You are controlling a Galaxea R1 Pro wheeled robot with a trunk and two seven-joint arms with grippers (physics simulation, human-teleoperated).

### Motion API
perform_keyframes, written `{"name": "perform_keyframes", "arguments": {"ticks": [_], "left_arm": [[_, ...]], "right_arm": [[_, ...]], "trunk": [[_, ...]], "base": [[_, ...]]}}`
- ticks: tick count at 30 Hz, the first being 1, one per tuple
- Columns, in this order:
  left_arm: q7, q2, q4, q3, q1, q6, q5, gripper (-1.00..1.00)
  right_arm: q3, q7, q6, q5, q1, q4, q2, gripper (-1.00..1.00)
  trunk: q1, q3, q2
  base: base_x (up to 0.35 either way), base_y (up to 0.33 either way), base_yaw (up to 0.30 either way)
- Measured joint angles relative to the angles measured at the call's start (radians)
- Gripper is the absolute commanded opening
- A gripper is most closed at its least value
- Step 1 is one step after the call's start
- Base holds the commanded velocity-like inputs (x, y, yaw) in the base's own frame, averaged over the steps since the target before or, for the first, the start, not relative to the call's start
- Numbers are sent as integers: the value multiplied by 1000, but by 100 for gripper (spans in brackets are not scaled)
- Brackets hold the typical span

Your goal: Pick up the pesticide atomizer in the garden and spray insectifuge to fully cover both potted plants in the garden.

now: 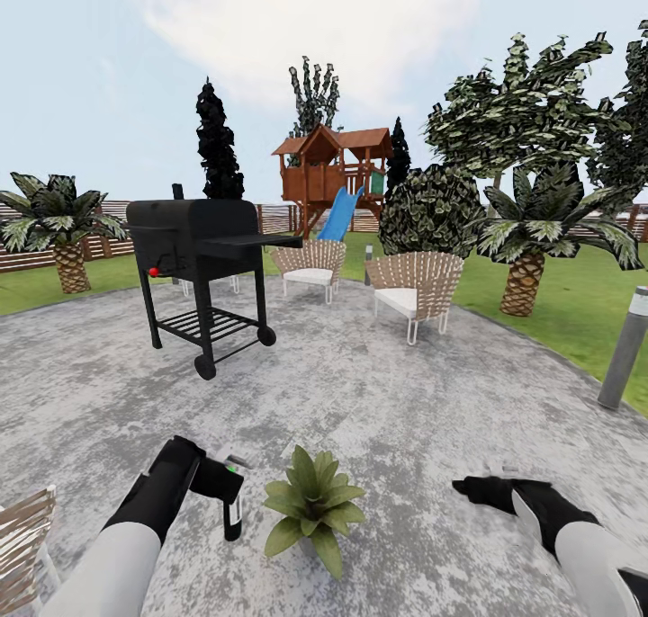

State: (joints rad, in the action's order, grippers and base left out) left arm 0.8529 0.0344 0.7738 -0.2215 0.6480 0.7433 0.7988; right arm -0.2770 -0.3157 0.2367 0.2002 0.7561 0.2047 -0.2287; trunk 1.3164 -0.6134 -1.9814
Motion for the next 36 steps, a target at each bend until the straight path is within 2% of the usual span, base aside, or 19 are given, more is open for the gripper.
{"name": "perform_keyframes", "arguments": {"ticks": [4,5,10,13,16,19,24,32,36], "left_arm": [[2,1,-1,0,0,1,31,-100],[4,1,-2,0,0,2,41,-100],[3,0,-3,1,0,58,65,-100],[3,-13,-4,1,0,69,69,-100],[5,-27,-5,0,0,72,71,-100],[4,-35,-11,-1,-1,74,69,-100],[4,-38,-72,0,-1,74,68,-100],[5,-35,-84,8,-1,73,70,-100],[7,-34,-85,84,-1,75,68,-100]], "right_arm": [[0,2,19,0,-1,134,1,100],[1,3,40,1,0,148,1,100],[3,3,257,0,0,205,0,100],[3,4,312,1,0,321,0,100],[2,4,324,2,0,396,0,100],[2,4,327,1,-1,414,0,100],[2,4,329,1,-1,419,-1,100],[2,4,347,1,-1,420,1,100],[2,4,456,1,-1,420,1,100]], "trunk": [[0,0,0],[0,0,0],[0,0,0],[0,0,0],[0,0,0],[0,0,0],[0,0,0],[0,0,0],[0,0,0]], "base": [[0,0,0],[0,0,0],[0,0,0],[0,0,0],[20,0,0],[92,0,0],[248,0,0],[81,0,0],[118,0,0]]}}
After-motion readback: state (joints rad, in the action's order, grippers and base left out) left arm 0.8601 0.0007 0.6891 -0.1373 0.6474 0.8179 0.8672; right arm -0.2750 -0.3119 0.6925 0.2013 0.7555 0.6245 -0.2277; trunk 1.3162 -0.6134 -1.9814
